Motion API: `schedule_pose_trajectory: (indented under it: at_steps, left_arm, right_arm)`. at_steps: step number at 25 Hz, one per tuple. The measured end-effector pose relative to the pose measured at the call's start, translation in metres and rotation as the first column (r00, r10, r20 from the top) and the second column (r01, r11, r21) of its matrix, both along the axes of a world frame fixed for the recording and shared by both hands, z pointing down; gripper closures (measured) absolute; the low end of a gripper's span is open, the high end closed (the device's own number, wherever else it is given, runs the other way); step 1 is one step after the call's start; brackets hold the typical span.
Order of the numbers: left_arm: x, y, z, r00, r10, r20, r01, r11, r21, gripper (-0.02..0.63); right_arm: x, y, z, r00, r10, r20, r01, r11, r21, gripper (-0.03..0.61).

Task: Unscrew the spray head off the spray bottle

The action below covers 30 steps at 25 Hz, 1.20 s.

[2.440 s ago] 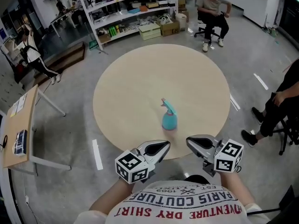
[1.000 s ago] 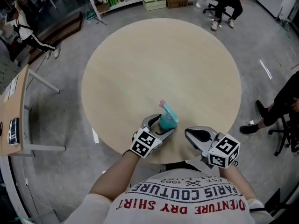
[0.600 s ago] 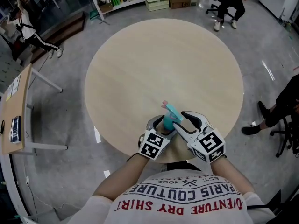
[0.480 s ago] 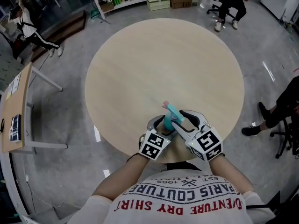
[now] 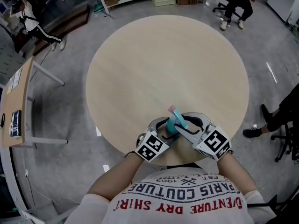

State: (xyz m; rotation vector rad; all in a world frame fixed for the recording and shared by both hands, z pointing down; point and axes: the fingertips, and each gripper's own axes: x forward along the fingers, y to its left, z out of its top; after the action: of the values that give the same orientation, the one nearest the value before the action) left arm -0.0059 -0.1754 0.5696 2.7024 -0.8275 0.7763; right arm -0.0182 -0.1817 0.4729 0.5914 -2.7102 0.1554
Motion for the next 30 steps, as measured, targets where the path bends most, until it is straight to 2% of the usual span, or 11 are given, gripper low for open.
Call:
schedule_pose_trajectory:
  at_steps: [4, 8, 10, 12, 15, 17, 19, 22, 25, 28, 30]
  left_arm:
    - [-0.005, 0.001, 0.000, 0.988, 0.150, 0.022, -0.150, 0.989, 0.007, 0.290]
    - [-0.010, 0.004, 0.000, 0.943, 0.328, 0.054, -0.329, 0.944, 0.005, 0.298]
    - [-0.011, 0.004, 0.000, 0.924, 0.378, 0.064, -0.379, 0.925, -0.002, 0.298]
    - [-0.009, 0.004, 0.000, 0.923, 0.380, 0.062, -0.380, 0.925, -0.007, 0.298]
    - [-0.004, 0.003, 0.000, 0.946, 0.321, 0.050, -0.321, 0.947, 0.003, 0.298]
    - [-0.002, 0.002, 0.000, 0.968, 0.247, 0.047, -0.248, 0.969, 0.008, 0.298]
    - [-0.002, -0.001, 0.001, 0.989, 0.139, 0.043, -0.140, 0.990, 0.006, 0.296]
    - [-0.004, -0.004, 0.001, 0.999, -0.050, 0.018, 0.050, 0.999, -0.021, 0.296]
    - [-0.002, -0.004, -0.001, 0.980, -0.196, 0.015, 0.196, 0.980, -0.034, 0.298]
    - [0.004, -0.001, -0.001, 0.975, -0.220, 0.034, 0.222, 0.975, -0.030, 0.298]
    - [0.006, 0.001, 0.000, 0.976, -0.216, 0.034, 0.217, 0.976, -0.033, 0.298]
  right_arm:
    - [-0.006, 0.002, -0.003, 0.985, -0.171, -0.014, 0.171, 0.985, 0.015, 0.443]
    - [-0.008, 0.007, -0.004, 0.925, -0.380, -0.025, 0.381, 0.924, 0.042, 0.445]
    - [-0.007, 0.007, -0.003, 0.902, -0.432, -0.006, 0.432, 0.902, 0.015, 0.442]
    - [-0.004, 0.006, -0.001, 0.904, -0.427, 0.000, 0.427, 0.904, -0.003, 0.436]
    - [0.005, 0.004, -0.002, 0.945, -0.326, 0.027, 0.326, 0.945, 0.015, 0.414]
    - [0.013, 0.001, -0.007, 0.979, -0.181, 0.097, 0.181, 0.983, 0.002, 0.391]
    - [0.021, -0.001, -0.008, 0.990, -0.020, 0.137, 0.022, 1.000, -0.014, 0.385]
    - [0.022, 0.003, -0.001, 0.987, 0.115, 0.114, -0.116, 0.993, -0.002, 0.385]
    - [0.016, 0.002, -0.003, 0.979, 0.178, 0.099, -0.182, 0.983, 0.035, 0.414]
    - [0.014, -0.001, -0.008, 0.975, 0.208, 0.072, -0.214, 0.973, 0.087, 0.425]
    - [0.015, -0.002, -0.006, 0.976, 0.211, 0.060, -0.215, 0.973, 0.082, 0.440]
